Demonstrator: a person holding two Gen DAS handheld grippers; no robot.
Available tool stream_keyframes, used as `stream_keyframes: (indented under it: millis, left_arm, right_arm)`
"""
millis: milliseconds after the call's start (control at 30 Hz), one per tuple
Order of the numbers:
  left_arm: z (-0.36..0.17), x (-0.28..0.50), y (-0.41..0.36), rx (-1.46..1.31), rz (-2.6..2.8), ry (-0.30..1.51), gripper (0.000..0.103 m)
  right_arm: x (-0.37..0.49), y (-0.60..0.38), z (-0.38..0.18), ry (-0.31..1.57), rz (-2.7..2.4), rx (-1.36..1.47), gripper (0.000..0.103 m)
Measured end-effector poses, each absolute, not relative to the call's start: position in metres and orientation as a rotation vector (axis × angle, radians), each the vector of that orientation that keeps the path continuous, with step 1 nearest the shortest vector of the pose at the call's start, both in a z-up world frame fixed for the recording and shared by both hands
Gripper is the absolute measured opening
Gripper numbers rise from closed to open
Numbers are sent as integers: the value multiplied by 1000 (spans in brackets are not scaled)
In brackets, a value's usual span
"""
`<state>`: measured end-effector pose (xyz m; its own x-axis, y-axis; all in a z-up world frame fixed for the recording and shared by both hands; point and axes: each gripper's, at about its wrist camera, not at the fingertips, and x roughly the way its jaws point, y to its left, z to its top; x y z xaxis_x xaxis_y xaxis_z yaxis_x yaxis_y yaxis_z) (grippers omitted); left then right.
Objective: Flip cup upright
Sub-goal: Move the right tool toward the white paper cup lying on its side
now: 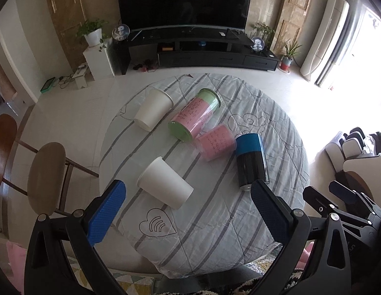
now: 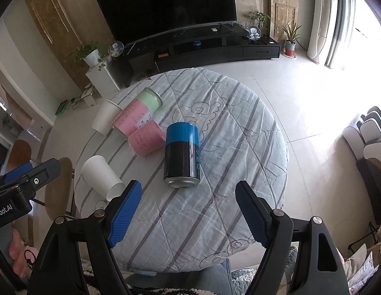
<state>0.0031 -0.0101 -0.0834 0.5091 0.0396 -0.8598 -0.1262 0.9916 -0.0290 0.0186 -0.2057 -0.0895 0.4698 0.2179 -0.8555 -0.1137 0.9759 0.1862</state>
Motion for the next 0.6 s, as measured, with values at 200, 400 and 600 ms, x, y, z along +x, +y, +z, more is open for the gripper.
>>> stream_keyframes:
  millis: [200, 400, 600]
  left_arm:
    - [-85, 8, -19, -100, 174, 1056, 103]
    - [-87, 6, -14, -135, 241, 1081, 103]
    - [-87, 13, 10, -156, 259, 1081, 103]
  right_arm:
    - [34, -213, -95, 1078, 263, 108, 80]
    - [52, -204, -99, 1097, 353, 91, 80]
    - [63, -174, -100, 1105, 410, 49, 80]
